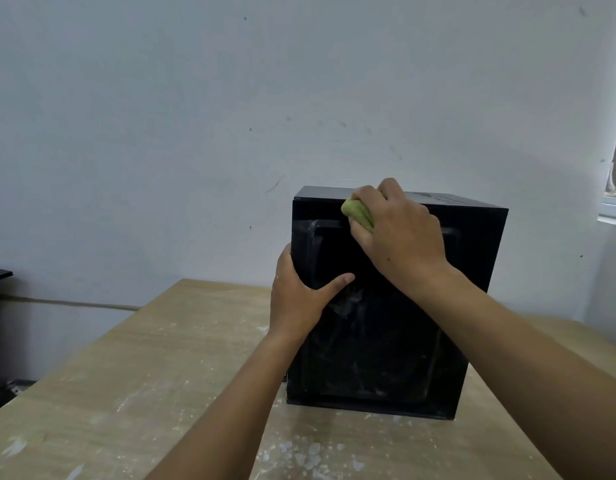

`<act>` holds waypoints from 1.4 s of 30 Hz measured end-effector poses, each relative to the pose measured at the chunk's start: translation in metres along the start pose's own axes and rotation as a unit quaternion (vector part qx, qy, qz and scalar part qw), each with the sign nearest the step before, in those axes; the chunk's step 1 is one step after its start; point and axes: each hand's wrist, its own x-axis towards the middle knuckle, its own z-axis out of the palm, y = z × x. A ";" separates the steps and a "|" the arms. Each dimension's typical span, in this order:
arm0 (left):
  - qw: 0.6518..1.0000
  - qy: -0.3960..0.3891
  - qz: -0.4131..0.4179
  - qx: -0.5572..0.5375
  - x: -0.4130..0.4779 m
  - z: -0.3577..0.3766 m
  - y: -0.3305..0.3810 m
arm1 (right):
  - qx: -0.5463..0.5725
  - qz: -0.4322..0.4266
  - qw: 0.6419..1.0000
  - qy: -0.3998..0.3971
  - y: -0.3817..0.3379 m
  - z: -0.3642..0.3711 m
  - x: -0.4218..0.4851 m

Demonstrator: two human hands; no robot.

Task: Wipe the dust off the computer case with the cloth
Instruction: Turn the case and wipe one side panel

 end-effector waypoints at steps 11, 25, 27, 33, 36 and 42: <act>1.000 -0.015 0.014 0.003 -0.001 -0.004 0.009 | -0.014 -0.037 0.998 -0.047 -0.077 0.020 0.032; 1.000 -0.013 -0.002 -0.004 -0.003 -0.003 0.002 | -0.005 -0.007 0.998 -0.054 -0.011 -0.004 0.004; 1.000 -0.013 -0.003 -0.004 -0.003 -0.003 0.001 | 0.006 -0.005 0.999 -0.051 -0.006 -0.003 -0.006; 1.000 -0.017 -0.006 -0.006 -0.002 -0.002 0.000 | 0.011 -0.027 0.999 -0.021 -0.017 0.008 -0.004; 1.000 -0.021 -0.010 -0.007 -0.002 -0.002 0.002 | -0.001 -0.031 0.999 -0.009 -0.028 0.015 0.001; 1.000 -0.028 -0.009 -0.011 0.000 -0.002 0.001 | -0.019 -0.070 0.997 0.033 -0.039 0.035 -0.013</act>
